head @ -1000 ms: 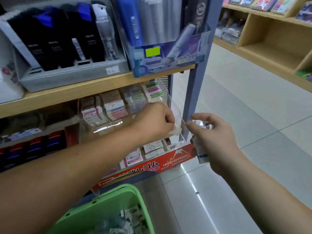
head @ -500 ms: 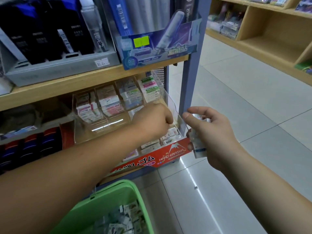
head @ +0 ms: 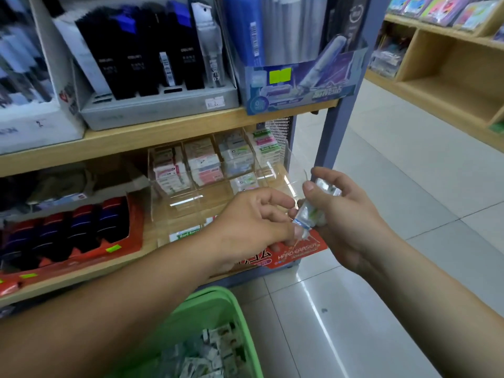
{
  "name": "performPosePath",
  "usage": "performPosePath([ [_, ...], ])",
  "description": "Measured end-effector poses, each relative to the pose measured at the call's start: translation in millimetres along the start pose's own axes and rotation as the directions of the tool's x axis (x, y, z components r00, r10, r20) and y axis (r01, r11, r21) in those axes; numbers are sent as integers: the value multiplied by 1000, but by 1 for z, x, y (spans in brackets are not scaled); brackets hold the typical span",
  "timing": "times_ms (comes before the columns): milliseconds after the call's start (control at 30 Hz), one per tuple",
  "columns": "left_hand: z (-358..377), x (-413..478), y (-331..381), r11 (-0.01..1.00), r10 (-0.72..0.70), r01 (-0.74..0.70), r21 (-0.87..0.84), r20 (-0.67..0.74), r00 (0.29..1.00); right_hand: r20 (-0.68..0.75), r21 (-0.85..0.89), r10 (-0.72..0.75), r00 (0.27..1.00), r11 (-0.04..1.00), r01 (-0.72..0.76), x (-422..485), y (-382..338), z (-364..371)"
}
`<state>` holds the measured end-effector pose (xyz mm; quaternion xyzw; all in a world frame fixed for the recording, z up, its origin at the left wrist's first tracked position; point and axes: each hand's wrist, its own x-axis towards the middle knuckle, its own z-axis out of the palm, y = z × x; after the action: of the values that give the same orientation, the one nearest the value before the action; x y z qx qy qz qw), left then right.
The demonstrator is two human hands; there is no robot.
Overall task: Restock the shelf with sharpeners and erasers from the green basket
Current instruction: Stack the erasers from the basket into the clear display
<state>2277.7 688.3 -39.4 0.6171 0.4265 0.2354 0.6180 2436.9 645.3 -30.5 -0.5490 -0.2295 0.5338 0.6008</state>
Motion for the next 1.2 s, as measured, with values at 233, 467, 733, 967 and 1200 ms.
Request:
performPosePath([
  [233, -35, -14, 3, 998, -64, 67, 15, -135, 989, -105, -164, -68, 992, 985, 50, 3, 4, 5],
  [467, -62, -23, 3, 995, -59, 48, -90, -128, 990, 124, -234, 13, 992, 972, 16, -2, 6, 16],
  [733, -69, -29, -3, 995, 90, -97, -11, -267, 959, 294, -162, 104, 950, 985, -58, -3, 7, 23],
  [967, -72, -35, -1, 995, 87, -97, -28, -244, 966, 238, -233, 43, 970, 972, 14, 1, 12, 25],
  [1200, -88, -30, 3, 973, 139, -89, 214, -233, 962, 192, -257, 14, 981, 966, 36, 2, 14, 28],
])
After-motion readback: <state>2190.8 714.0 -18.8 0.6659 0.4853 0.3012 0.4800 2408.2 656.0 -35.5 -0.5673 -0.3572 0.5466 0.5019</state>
